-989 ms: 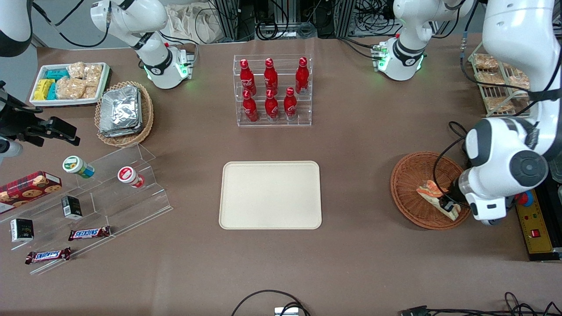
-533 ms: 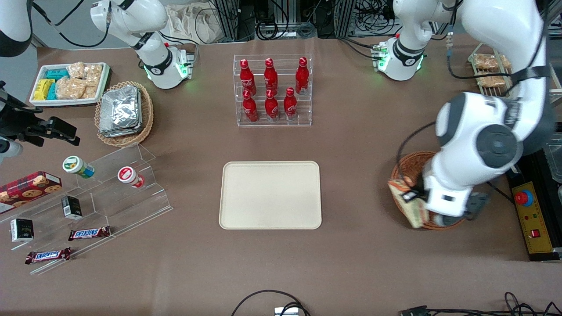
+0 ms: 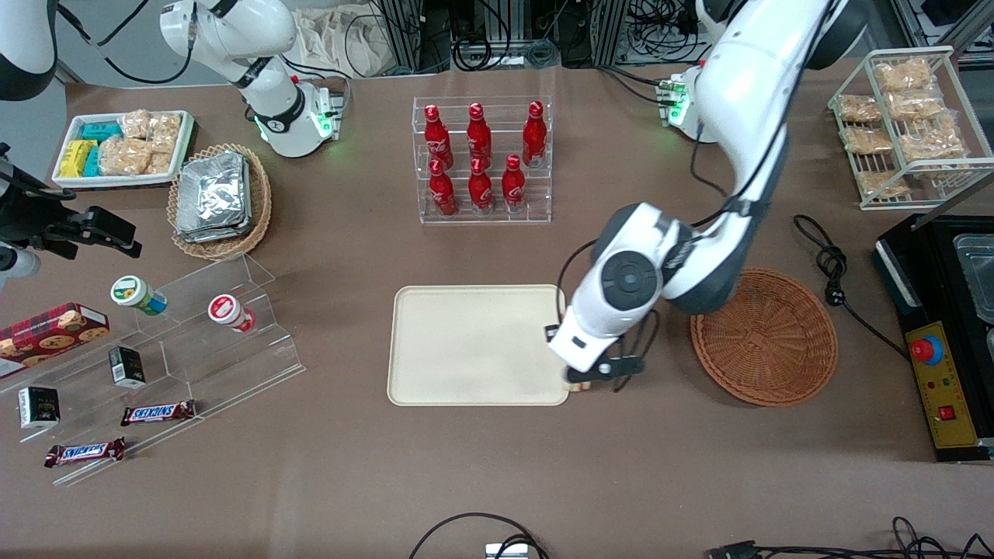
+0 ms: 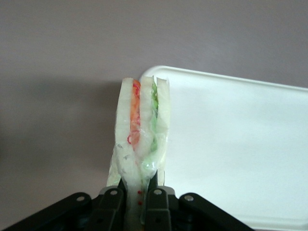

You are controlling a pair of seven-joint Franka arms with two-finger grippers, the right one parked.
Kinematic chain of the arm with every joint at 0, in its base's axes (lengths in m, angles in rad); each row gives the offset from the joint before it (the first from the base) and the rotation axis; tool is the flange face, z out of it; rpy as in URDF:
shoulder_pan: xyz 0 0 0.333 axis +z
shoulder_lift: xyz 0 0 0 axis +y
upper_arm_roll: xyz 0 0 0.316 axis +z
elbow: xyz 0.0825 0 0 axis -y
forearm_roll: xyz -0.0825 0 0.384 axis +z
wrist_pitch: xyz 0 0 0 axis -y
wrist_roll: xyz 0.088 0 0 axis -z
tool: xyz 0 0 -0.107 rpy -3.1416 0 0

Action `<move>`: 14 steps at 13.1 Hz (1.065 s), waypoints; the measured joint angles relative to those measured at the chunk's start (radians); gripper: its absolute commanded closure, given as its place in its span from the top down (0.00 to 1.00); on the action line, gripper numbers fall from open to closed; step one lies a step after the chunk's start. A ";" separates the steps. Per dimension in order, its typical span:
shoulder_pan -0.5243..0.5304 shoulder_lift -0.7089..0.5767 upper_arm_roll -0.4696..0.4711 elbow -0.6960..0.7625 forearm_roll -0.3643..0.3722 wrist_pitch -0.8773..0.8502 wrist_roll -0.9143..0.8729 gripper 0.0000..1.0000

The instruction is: Place sandwich from basket to tray

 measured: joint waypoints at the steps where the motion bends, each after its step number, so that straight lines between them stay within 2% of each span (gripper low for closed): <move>1: -0.021 0.031 0.000 0.002 0.000 0.034 -0.002 0.00; 3: -0.048 0.077 0.000 0.005 0.000 0.071 -0.002 0.00; 4: -0.050 0.088 0.000 0.005 0.000 0.073 -0.001 0.35; 5: -0.050 0.092 0.001 0.005 0.000 0.073 0.000 0.99; 10: -0.045 0.069 0.004 0.019 0.002 0.052 0.000 1.00; 12: -0.038 0.001 0.009 0.017 0.005 -0.016 0.000 1.00; 14: -0.008 -0.103 0.012 -0.055 0.011 -0.048 0.003 1.00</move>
